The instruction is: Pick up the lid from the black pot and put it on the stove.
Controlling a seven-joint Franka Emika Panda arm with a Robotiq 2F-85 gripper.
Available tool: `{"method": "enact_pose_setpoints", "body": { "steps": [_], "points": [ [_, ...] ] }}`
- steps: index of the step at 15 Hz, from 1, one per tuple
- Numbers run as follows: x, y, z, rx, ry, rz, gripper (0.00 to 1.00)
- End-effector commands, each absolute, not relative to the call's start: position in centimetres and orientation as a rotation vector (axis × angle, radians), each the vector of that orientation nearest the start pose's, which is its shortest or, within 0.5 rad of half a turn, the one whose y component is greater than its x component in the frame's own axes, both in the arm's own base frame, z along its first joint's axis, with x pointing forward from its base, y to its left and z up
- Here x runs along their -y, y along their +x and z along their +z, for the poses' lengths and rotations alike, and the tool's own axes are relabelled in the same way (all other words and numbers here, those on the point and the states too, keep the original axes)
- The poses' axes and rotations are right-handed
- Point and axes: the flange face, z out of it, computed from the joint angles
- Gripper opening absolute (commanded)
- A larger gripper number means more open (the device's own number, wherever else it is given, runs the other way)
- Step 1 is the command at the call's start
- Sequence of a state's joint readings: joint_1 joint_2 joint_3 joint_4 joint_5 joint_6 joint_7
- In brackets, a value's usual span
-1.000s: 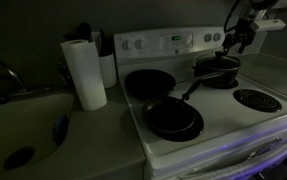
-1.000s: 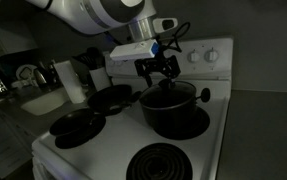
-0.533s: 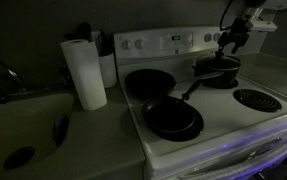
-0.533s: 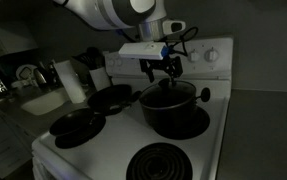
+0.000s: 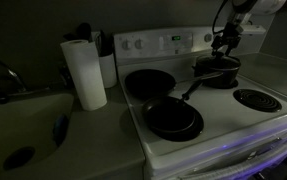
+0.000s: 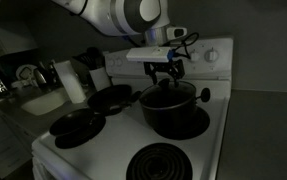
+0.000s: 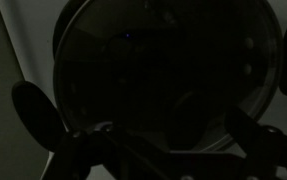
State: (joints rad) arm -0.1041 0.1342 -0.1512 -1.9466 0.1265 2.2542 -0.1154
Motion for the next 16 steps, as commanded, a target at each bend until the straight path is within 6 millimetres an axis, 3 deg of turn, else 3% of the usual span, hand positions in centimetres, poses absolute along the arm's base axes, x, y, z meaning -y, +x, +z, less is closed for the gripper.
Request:
{"method": "enact_pose_setpoints", "body": {
  "steps": [1,9,16],
  "points": [
    [14.5,60.1,42.1,-0.262,-3.074,-0.254,0.72],
    [13.5,59.5,43.5,-0.275,-3.109,-0.277,0.17],
    [10.3,57.8,47.1,-0.312,-3.233,-0.294,0.14]
  ]
}}
